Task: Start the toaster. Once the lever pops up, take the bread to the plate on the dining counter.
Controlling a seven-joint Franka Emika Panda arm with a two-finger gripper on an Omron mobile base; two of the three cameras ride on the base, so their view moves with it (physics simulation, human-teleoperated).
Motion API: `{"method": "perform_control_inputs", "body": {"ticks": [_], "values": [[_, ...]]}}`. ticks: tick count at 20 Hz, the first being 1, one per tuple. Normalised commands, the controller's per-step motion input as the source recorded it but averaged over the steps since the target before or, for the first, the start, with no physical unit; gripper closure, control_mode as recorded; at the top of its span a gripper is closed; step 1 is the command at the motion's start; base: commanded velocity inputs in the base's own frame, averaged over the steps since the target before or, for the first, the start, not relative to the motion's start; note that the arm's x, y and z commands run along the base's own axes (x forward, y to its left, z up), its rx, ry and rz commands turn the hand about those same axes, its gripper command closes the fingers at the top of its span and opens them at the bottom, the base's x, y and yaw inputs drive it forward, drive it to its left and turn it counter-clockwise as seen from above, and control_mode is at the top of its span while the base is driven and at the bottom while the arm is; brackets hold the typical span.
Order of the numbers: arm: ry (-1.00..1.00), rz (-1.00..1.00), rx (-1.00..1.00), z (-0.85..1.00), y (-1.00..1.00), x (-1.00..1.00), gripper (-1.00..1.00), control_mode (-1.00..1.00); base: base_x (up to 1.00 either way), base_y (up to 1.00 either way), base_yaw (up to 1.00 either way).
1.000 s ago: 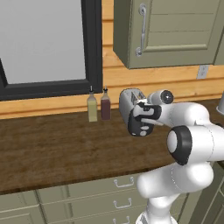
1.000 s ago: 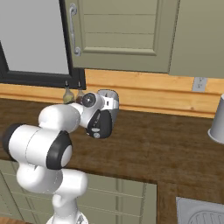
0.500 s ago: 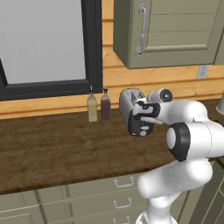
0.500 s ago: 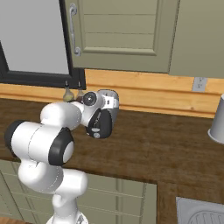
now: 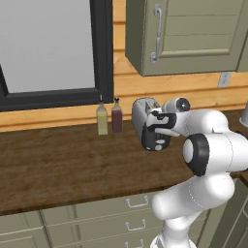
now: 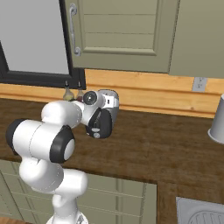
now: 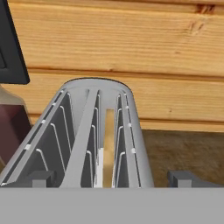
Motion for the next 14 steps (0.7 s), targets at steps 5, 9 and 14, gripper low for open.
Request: {"method": "perform_control_inputs", "body": {"ticks": [5, 9, 14], "values": [[0.00, 0.00, 0.00, 0.00, 0.00, 0.00, -1.00, -1.00, 0.00, 0.00, 0.00], [0.00, 0.00, 0.00, 0.00, 0.00, 0.00, -1.00, -1.00, 0.00, 0.00, 0.00], [0.00, 0.00, 0.00, 0.00, 0.00, 0.00, -1.00, -1.00, 0.00, 0.00, 0.00]]}}
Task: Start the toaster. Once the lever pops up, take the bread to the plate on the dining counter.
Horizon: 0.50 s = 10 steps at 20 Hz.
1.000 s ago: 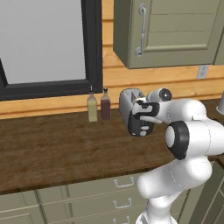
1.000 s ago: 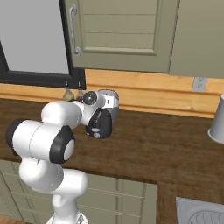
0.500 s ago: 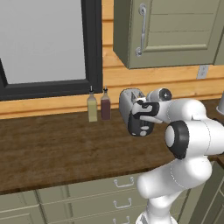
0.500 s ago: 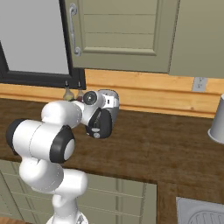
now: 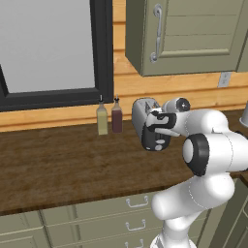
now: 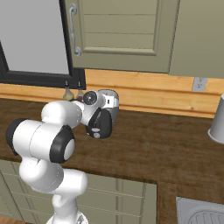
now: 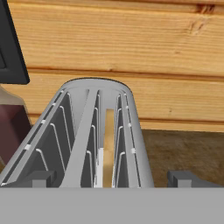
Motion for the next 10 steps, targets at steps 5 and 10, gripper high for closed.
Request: {"method": "perform_control_inputs", "body": {"ticks": [5, 10], "values": [[0.00, 0.00, 0.00, 0.00, 0.00, 0.00, -1.00, -1.00, 0.00, 0.00, 0.00], [0.00, 0.00, 0.00, 0.00, 0.00, 0.00, -1.00, -1.00, 0.00, 0.00, 0.00]]}}
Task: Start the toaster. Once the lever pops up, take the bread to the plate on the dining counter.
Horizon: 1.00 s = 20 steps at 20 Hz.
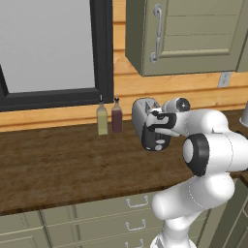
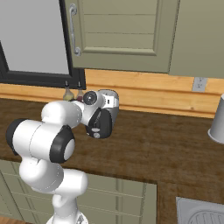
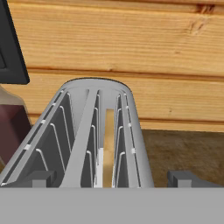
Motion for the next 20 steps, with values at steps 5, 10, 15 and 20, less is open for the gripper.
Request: {"method": "perform_control_inputs", "body": {"ticks": [5, 10, 15, 20], "values": [[0.00, 0.00, 0.00, 0.00, 0.00, 0.00, -1.00, -1.00, 0.00, 0.00, 0.00], [0.00, 0.00, 0.00, 0.00, 0.00, 0.00, -1.00, -1.00, 0.00, 0.00, 0.00], [0.00, 0.00, 0.00, 0.00, 0.00, 0.00, -1.00, -1.00, 0.00, 0.00, 0.00], [0.00, 0.00, 0.00, 0.00, 0.00, 0.00, -1.00, -1.00, 0.00, 0.00, 0.00]]}}
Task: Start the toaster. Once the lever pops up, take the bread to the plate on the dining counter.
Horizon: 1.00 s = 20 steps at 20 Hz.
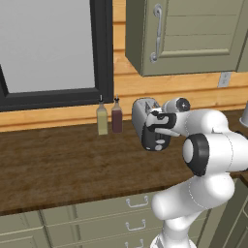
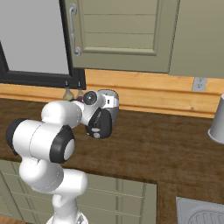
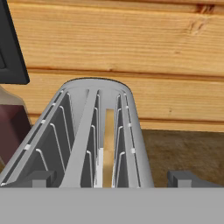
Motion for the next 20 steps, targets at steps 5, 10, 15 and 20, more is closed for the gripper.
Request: {"method": "perform_control_inputs", "body": {"ticks": [5, 10, 15, 20], "values": [[0.00, 0.00, 0.00, 0.00, 0.00, 0.00, -1.00, -1.00, 0.00, 0.00, 0.00], [0.00, 0.00, 0.00, 0.00, 0.00, 0.00, -1.00, -1.00, 0.00, 0.00, 0.00], [0.00, 0.00, 0.00, 0.00, 0.00, 0.00, -1.00, -1.00, 0.00, 0.00, 0.00], [0.00, 0.00, 0.00, 0.00, 0.00, 0.00, -1.00, -1.00, 0.00, 0.00, 0.00]]}}
